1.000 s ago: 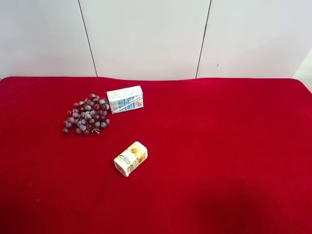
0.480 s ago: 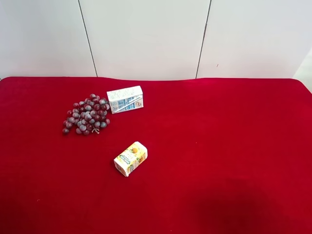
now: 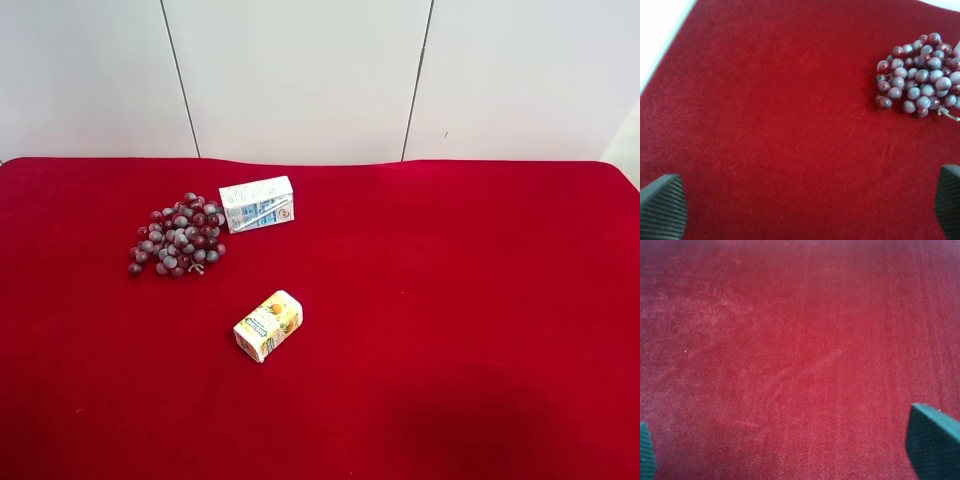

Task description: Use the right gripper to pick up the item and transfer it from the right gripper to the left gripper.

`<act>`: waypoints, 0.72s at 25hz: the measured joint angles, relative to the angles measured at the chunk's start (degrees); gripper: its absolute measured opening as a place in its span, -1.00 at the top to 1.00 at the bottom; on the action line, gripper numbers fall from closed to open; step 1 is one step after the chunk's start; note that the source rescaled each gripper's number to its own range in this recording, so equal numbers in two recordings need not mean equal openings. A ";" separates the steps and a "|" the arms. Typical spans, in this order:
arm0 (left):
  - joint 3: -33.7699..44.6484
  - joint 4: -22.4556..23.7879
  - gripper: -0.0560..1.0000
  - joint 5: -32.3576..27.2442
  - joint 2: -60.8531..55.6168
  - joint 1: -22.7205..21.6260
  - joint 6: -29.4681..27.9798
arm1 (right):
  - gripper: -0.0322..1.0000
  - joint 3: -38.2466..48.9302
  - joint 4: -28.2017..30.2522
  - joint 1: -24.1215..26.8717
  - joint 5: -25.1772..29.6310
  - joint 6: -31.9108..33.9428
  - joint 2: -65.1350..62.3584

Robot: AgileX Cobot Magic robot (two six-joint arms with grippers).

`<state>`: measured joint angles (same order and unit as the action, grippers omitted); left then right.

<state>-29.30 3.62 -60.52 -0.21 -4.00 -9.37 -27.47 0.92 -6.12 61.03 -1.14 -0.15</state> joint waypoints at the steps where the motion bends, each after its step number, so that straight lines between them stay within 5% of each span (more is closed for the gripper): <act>1: 0.00 -0.07 -1.00 0.00 0.00 0.00 0.00 | -0.97 0.00 0.00 0.00 0.00 0.00 0.00; 18: 0.04 -0.23 -1.00 0.00 -0.10 0.00 -0.07 | -0.97 0.00 0.00 0.00 0.00 0.00 0.00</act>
<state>-29.26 3.39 -60.52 -0.31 -4.00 -9.44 -27.47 0.92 -6.12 61.03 -1.14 -0.15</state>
